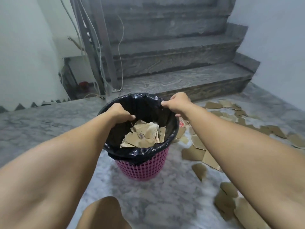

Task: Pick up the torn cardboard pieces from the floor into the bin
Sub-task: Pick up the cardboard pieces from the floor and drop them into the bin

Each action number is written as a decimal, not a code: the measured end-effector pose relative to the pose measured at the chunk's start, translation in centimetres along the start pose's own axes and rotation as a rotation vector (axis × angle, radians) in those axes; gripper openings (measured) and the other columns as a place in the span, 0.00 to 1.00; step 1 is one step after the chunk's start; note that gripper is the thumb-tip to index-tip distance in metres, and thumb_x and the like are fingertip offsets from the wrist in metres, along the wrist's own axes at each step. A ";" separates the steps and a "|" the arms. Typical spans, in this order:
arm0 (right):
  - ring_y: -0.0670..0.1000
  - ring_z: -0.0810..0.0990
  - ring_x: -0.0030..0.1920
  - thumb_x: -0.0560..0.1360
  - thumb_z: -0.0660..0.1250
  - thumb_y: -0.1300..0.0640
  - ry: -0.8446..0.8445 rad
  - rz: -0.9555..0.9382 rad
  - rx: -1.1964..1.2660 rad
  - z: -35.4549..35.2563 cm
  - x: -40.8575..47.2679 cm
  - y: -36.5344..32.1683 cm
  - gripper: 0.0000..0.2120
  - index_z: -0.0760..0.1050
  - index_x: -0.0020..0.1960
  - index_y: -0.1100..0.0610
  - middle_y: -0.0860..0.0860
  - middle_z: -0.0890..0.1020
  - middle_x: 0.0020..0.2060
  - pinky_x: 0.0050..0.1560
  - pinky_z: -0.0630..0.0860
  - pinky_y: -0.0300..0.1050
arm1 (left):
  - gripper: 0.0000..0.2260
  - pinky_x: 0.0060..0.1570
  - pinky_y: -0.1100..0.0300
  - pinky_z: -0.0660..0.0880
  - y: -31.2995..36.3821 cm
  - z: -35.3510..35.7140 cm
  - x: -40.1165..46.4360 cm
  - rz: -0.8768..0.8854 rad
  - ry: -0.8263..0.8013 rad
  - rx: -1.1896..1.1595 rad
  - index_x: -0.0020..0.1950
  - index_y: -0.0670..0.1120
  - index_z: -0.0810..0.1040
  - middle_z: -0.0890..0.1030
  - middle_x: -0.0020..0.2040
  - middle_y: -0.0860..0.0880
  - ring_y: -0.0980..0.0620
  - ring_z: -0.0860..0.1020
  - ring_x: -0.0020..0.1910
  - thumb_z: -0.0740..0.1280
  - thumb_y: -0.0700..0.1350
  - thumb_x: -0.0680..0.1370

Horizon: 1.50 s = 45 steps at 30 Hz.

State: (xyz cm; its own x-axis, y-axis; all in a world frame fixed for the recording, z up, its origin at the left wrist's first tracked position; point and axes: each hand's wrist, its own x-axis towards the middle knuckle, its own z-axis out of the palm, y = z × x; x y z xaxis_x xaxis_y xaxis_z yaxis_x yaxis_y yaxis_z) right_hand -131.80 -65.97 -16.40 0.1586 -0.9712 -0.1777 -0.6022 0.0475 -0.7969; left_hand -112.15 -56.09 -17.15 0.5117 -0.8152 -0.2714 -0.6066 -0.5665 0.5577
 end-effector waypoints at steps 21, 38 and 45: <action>0.54 0.81 0.42 0.75 0.73 0.54 0.008 0.499 -0.001 -16.0 -14.8 21.4 0.15 0.77 0.56 0.62 0.57 0.81 0.47 0.43 0.80 0.47 | 0.14 0.42 0.52 0.81 14.6 17.2 -10.1 0.436 -0.495 0.018 0.53 0.37 0.78 0.82 0.44 0.40 0.44 0.82 0.44 0.74 0.45 0.74; 0.62 0.73 0.65 0.73 0.72 0.52 -0.002 0.743 -0.403 -10.7 -29.1 49.7 0.34 0.62 0.75 0.51 0.57 0.69 0.69 0.59 0.75 0.52 | 0.31 0.58 0.54 0.72 4.5 48.4 -24.0 0.774 -0.742 0.642 0.68 0.44 0.70 0.72 0.63 0.43 0.44 0.73 0.61 0.75 0.55 0.69; 0.59 0.78 0.58 0.67 0.78 0.49 0.071 0.827 -0.296 -9.7 -28.3 51.7 0.31 0.69 0.63 0.59 0.56 0.77 0.57 0.46 0.73 0.46 | 0.35 0.63 0.51 0.70 3.1 52.6 -26.7 0.752 -0.661 0.512 0.75 0.45 0.58 0.65 0.65 0.43 0.43 0.67 0.63 0.70 0.50 0.73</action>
State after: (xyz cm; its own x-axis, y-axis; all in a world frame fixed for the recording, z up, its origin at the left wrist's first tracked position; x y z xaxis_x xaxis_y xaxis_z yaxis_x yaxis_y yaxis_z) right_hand -175.01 -38.25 -46.94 -0.4605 -0.6654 -0.5876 -0.6826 0.6886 -0.2448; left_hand -159.72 -42.44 -49.44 -0.4208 -0.7882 -0.4492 -0.8812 0.2374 0.4089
